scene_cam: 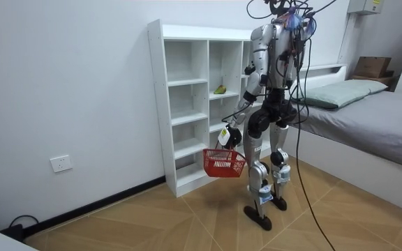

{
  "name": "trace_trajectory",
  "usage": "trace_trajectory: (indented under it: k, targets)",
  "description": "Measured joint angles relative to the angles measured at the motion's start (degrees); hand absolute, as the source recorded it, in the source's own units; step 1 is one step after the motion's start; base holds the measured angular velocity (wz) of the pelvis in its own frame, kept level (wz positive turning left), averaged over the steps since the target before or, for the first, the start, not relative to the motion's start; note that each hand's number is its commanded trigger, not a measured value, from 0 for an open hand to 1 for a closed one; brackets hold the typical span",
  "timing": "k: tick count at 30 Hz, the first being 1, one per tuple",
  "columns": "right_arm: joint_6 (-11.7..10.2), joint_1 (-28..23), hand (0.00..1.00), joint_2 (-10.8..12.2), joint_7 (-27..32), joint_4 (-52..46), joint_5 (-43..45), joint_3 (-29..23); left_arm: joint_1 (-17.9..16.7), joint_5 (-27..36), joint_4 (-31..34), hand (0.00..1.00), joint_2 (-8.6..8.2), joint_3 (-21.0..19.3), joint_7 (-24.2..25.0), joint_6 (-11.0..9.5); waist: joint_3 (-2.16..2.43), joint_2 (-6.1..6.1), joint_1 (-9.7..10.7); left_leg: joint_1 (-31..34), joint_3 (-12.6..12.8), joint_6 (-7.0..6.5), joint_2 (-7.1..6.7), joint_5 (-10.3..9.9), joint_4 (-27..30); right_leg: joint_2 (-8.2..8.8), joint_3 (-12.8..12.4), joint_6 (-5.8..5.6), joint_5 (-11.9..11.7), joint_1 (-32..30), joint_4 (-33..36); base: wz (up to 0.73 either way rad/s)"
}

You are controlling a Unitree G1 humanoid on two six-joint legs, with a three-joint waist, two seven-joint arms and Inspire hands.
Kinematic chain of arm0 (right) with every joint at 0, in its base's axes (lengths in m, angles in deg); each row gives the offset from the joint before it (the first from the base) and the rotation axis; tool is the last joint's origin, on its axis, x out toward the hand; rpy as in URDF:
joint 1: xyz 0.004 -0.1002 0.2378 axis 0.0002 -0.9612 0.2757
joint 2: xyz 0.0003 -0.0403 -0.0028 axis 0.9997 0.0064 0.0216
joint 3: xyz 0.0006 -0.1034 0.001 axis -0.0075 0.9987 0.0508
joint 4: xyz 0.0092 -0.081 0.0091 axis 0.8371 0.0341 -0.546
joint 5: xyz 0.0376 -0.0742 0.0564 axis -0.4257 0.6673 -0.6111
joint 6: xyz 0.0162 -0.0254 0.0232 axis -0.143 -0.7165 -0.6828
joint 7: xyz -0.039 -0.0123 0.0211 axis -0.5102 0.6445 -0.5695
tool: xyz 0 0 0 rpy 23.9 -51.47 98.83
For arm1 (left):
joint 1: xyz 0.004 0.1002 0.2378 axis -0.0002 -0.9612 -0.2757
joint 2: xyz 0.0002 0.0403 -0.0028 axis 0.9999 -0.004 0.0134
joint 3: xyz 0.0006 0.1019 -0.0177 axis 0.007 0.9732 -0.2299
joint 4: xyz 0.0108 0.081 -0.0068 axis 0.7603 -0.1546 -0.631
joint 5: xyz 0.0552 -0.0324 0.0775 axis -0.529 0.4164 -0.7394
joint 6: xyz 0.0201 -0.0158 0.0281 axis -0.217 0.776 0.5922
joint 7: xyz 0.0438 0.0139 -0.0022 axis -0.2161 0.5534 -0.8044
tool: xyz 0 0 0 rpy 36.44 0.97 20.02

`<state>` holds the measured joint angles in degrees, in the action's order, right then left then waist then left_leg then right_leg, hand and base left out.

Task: Collect fruits from the closet

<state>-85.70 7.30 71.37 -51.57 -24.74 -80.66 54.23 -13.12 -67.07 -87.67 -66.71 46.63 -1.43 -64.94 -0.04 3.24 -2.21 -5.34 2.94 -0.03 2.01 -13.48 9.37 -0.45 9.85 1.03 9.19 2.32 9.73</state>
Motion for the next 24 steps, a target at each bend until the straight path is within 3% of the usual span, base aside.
trace_trajectory:
  k: [6,24]
  targets:
    - [0.0,0.5,0.0,-0.2,-1.0,0.0,4.5,0.1,0.1,-1.7,0.0,1.0,0.01,0.1,0.0,0.0,0.0,-0.01,0.0,0.2,0.0,0.0,0.0,0.0,0.0,0.03,0.1,0.0,0.0,-0.2,0.0,0.0]
    - [-0.1,0.8,0.0,-0.3,-3.1,4.8,5.0,0.2,0.2,-1.5,0.1,1.0,0.09,0.1,0.1,-0.7,-0.26,0.66,0.2,-0.5,-1.4,-0.02,-0.18,0.0,0.3,0.29,1.5,0.0,0.0,1.4,-0.2,0.03]
